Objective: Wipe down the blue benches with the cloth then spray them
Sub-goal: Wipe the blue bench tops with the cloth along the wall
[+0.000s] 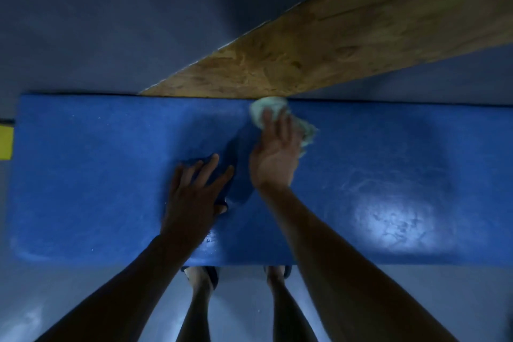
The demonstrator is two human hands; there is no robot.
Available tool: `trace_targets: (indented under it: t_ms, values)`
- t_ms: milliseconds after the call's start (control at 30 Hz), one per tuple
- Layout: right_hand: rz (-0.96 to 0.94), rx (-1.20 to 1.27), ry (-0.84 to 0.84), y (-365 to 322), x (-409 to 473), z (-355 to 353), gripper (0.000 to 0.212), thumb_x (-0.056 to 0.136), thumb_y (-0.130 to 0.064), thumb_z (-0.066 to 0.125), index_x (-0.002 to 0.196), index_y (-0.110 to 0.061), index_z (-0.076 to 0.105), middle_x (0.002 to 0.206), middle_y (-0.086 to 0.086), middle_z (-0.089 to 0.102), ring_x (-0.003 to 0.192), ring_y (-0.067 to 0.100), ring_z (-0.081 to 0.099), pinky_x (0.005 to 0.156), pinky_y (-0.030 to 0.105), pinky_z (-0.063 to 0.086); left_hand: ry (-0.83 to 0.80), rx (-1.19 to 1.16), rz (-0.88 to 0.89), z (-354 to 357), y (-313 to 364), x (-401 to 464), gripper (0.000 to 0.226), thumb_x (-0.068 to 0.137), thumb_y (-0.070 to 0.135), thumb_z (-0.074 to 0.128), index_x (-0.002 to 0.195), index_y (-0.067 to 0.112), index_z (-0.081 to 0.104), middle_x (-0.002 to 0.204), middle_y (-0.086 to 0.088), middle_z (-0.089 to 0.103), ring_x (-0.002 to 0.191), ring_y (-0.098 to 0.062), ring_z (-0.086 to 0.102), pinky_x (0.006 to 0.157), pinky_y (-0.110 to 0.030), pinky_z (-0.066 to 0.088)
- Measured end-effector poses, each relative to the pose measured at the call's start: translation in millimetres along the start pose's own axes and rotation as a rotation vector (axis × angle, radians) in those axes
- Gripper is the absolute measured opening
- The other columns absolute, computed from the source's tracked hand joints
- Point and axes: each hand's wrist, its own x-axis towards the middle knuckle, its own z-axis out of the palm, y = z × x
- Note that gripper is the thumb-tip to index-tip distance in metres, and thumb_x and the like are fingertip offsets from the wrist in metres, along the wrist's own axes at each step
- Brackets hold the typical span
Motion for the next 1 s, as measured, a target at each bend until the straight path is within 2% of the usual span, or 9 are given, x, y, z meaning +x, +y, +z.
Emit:
trace_targets:
  t_ms: [200,333,400,567,667,767,867,933,1000]
  values:
    - [-0.582,-0.138,-0.27,62,27,-28,0.065,0.084,-0.009,0.051,0.148,-0.022,0.047,0.155,0.011,0.041,0.14,0.036,0.042,0.112,0.05,0.039,0.008,0.004,0.146,-16,-26,7,0.094,0.054,0.045,0.092,0.139,0.03,0.053,0.148,-0.003,0.051,0.117,-0.031,0.055,0.109,-0.059,0.037]
    - [-0.08,-0.125,-0.119,136,37,-73,0.049,0.102,-0.045,0.031,0.149,-0.037,0.043,0.158,-0.001,0.038,0.144,0.023,0.037,0.115,0.042,0.037,0.118,-0.031,0.195,-26,-77,-2,0.077,0.076,0.041,0.079,0.145,0.024,0.049,0.155,-0.006,0.042,0.127,-0.031,0.04,0.109,-0.06,0.036]
    - [0.105,-0.072,0.02,136,27,-70,0.051,0.1,-0.039,0.031,0.147,-0.026,0.048,0.155,0.009,0.042,0.144,0.028,0.038,0.116,0.046,0.034,0.128,-0.017,0.164,-28,-106,-9,0.069,0.084,0.048,0.066,0.146,0.023,0.047,0.157,-0.009,0.037,0.132,-0.035,0.038,0.109,-0.06,0.034]
    - [0.42,-0.048,0.263,6,26,3,0.067,0.082,-0.026,0.026,0.139,-0.007,0.056,0.144,0.025,0.051,0.131,0.045,0.049,0.114,0.05,0.028,-0.025,0.034,0.116,-23,-132,-12,0.1,0.057,0.041,0.093,0.144,0.03,0.045,0.156,-0.006,0.041,0.136,-0.035,0.047,0.11,-0.064,0.033]
    - [0.268,-0.025,0.271,-80,3,54,0.054,0.085,-0.009,0.052,0.138,-0.007,0.056,0.143,0.024,0.053,0.132,0.045,0.048,0.113,0.056,0.033,-0.053,0.005,0.096,-28,-129,-7,0.093,0.056,0.036,0.094,0.139,0.027,0.053,0.153,-0.008,0.045,0.134,-0.039,0.048,0.109,-0.067,0.033]
    - [-0.245,-0.047,-0.053,-116,-38,73,0.059,0.087,-0.014,0.056,0.146,-0.015,0.048,0.153,0.016,0.042,0.144,0.036,0.036,0.119,0.051,0.028,-0.099,0.068,0.065,-30,-128,-7,0.084,0.057,0.04,0.092,0.133,0.028,0.057,0.149,-0.005,0.049,0.136,-0.032,0.042,0.111,-0.063,0.031]
    - [-0.675,-0.119,-0.25,-80,-21,48,0.065,0.085,-0.006,0.057,0.148,-0.02,0.045,0.158,0.01,0.038,0.147,0.032,0.033,0.12,0.049,0.027,-0.083,0.041,0.085,-32,-131,-6,0.087,0.059,0.044,0.091,0.137,0.031,0.054,0.146,-0.003,0.052,0.135,-0.032,0.042,0.11,-0.063,0.029]
    - [-0.682,-0.18,-0.229,-35,3,27,0.062,0.086,-0.006,0.049,0.147,-0.019,0.047,0.155,0.013,0.041,0.143,0.035,0.039,0.117,0.051,0.031,-0.055,-0.004,0.099,-32,-135,-6,0.089,0.06,0.043,0.09,0.14,0.031,0.053,0.152,-0.003,0.047,0.134,-0.034,0.047,0.112,-0.063,0.026]
    - [-0.465,-0.186,-0.175,24,15,-1,0.054,0.096,-0.02,0.042,0.149,-0.025,0.043,0.155,0.013,0.04,0.141,0.036,0.04,0.111,0.058,0.039,-0.068,0.003,0.102,-33,-135,-7,0.089,0.065,0.045,0.088,0.143,0.032,0.049,0.157,0.0,0.04,0.137,-0.032,0.045,0.114,-0.06,0.023]
